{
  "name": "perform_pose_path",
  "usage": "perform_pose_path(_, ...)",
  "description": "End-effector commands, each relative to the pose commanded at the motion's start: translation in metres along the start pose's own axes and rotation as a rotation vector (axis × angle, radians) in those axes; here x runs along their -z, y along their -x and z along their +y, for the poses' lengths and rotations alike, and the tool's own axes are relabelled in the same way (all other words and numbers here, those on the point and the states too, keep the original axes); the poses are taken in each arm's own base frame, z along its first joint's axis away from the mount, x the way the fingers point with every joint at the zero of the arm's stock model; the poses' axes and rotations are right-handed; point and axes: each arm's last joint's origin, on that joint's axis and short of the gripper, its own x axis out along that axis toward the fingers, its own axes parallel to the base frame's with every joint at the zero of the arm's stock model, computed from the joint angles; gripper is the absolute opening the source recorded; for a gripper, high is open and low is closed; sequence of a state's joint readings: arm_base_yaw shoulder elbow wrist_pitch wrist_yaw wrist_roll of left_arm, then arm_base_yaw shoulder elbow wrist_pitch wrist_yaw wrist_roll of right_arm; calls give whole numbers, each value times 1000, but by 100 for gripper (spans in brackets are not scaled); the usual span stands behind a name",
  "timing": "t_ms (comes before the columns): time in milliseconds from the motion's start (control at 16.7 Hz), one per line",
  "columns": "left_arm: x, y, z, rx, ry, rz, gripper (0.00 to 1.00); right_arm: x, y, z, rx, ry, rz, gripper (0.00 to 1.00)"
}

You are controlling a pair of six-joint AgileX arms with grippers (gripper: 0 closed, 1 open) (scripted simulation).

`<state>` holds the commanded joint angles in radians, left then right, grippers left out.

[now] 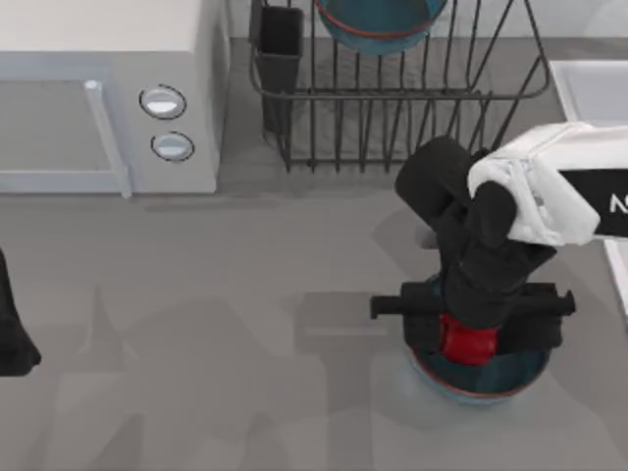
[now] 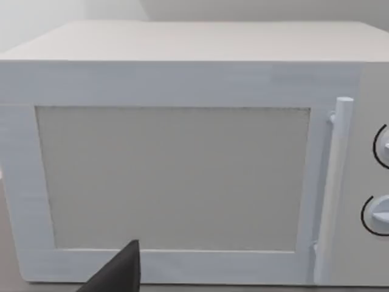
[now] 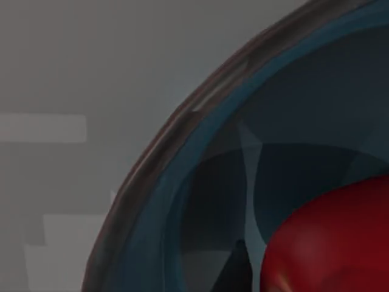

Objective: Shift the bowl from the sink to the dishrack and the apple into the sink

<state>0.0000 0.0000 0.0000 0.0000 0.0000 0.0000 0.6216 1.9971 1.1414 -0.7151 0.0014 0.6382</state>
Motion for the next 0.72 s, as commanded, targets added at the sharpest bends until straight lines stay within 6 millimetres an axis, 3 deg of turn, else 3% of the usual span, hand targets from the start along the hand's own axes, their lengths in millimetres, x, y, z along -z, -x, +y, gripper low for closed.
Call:
perform_pose_path(480, 0, 0, 0, 0, 0, 0, 100, 0, 0, 0, 0, 0, 0, 2)
perform_pose_path(720, 0, 0, 0, 0, 0, 0, 100, 0, 0, 0, 0, 0, 0, 0)
